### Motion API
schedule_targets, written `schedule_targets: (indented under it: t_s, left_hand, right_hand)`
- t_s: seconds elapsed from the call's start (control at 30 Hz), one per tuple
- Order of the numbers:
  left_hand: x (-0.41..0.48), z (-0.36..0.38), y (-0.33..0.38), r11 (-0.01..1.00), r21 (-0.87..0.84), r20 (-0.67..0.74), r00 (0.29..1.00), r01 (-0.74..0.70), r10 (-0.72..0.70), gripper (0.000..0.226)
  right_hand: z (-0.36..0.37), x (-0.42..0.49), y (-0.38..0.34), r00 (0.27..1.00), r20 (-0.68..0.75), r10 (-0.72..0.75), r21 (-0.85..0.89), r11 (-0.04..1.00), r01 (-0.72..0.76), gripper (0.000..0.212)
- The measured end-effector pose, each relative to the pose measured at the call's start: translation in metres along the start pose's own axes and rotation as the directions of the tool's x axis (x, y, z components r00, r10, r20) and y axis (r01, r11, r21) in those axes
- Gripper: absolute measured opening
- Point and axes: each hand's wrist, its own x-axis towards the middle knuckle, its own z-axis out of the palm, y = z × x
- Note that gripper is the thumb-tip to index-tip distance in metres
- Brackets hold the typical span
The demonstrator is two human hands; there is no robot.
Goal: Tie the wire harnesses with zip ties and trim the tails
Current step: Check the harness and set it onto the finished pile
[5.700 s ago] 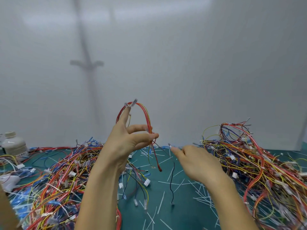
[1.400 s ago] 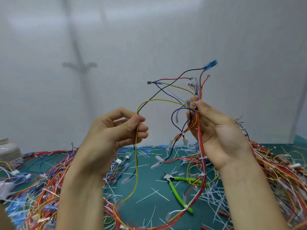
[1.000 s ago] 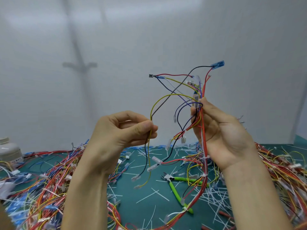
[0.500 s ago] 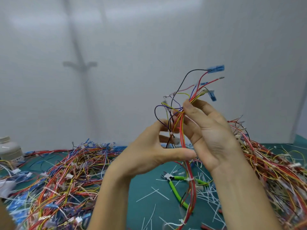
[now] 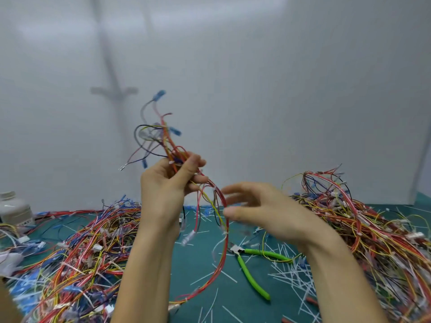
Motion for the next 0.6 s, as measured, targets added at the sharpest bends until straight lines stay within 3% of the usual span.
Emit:
schedule_targets:
  t_s: [0.07, 0.13, 0.27, 0.4, 0.6]
  left_hand:
    - [0.003, -0.003, -0.001, 0.997, -0.074, -0.055, 0.998, -0.030, 0.026, 0.009]
    - [0.004, -0.002, -0.001, 0.991, -0.128, -0.081, 0.996, -0.046, 0.035, 0.015]
    - [0.004, 0.002, 0.000, 0.971, -0.237, -0.090, 0.996, -0.031, 0.009, 0.025]
    - [0.006, 0.000, 0.006, 0.904, -0.423, -0.068, 0.993, 0.057, -0.095, 0.027]
    - [0.010, -0.004, 0.005, 0.726, -0.666, -0.033, 0.966, 0.170, -0.256, 0.031]
  right_hand:
    - [0.009, 0.003, 0.005, 0.993, 0.109, 0.045, -0.142, 0.989, -0.029, 0.023]
    - [0.017, 0.006, 0.008, 0.991, 0.112, 0.077, -0.150, 0.987, -0.059, 0.015]
    - [0.021, 0.012, 0.009, 0.993, -0.042, 0.107, 0.073, 0.992, -0.104, 0.016]
    - [0.016, 0.011, 0.006, 0.977, -0.196, 0.079, 0.335, 0.942, -0.009, 0.011]
    - [0.012, 0.008, 0.004, 0.974, -0.225, -0.001, 0.421, 0.902, 0.099, 0.015]
